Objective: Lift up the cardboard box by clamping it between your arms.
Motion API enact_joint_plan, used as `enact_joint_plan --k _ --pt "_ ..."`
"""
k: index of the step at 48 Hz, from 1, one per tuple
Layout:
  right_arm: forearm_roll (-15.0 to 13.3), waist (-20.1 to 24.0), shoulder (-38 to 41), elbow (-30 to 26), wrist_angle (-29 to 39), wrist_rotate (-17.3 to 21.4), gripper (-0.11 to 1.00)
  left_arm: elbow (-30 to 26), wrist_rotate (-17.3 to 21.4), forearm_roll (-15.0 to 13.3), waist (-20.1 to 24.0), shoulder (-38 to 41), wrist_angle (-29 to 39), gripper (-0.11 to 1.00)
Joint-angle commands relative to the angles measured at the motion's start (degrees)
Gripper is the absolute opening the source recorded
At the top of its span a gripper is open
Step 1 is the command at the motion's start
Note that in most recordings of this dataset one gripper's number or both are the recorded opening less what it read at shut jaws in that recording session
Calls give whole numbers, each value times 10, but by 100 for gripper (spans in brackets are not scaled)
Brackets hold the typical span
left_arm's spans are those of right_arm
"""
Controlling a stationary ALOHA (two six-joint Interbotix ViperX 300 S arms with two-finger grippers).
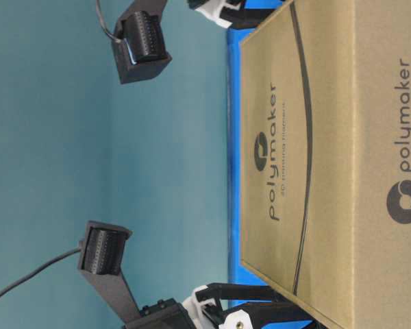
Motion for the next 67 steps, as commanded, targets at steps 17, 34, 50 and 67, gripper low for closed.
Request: enact_joint_plan --k 17,34,50,67 --pt "5 4 6 3 -31 11 100 5 -20 -3 4 8 -41 85" --pt "8 3 -43 59 -26 14 100 48 -12 -3 6 -34 -39 85" --pt "8 -6 -125 125 5 15 100 113 -9 -3 6 -116 -32 85" --pt "8 -19 -186 156 -1 14 100 145 -1 -3 9 -165 -34 85"
